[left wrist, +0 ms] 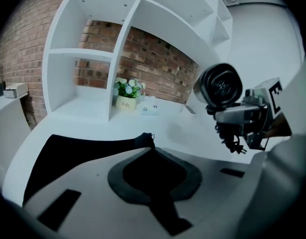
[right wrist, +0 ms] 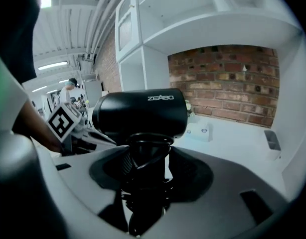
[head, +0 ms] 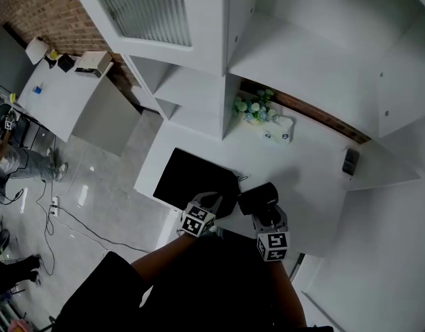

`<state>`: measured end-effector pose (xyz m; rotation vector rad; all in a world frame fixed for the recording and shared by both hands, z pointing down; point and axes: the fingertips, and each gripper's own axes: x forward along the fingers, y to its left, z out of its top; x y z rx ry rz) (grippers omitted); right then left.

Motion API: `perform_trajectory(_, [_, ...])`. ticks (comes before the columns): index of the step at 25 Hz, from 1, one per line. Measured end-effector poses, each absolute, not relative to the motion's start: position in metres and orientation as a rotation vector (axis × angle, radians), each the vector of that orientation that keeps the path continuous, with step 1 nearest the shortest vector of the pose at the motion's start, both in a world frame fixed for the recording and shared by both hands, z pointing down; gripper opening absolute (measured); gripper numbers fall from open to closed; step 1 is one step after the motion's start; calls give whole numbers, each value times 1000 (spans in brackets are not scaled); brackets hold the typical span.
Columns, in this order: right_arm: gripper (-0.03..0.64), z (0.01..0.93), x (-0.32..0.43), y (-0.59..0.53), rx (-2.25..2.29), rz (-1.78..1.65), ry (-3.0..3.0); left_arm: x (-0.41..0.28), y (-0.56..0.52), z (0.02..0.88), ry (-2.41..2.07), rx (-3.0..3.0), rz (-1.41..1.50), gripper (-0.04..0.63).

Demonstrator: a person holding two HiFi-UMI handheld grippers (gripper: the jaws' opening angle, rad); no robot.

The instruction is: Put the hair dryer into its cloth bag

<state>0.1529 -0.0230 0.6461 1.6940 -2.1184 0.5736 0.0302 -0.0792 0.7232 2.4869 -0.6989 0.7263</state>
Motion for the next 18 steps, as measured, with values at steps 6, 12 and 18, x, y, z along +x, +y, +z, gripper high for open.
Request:
perform_trajectory(6, [242, 705, 141, -32, 1513, 606, -2059, 30, -81, 716, -685, 2448, 648, 34])
perform_trajectory(12, [242, 751, 120, -33, 1316, 620, -2036, 35, -80, 707, -669, 2512, 653, 34])
perform_trajectory(18, [242, 777, 109, -28, 1133, 593, -1991, 35, -79, 705, -656, 2510, 642, 32])
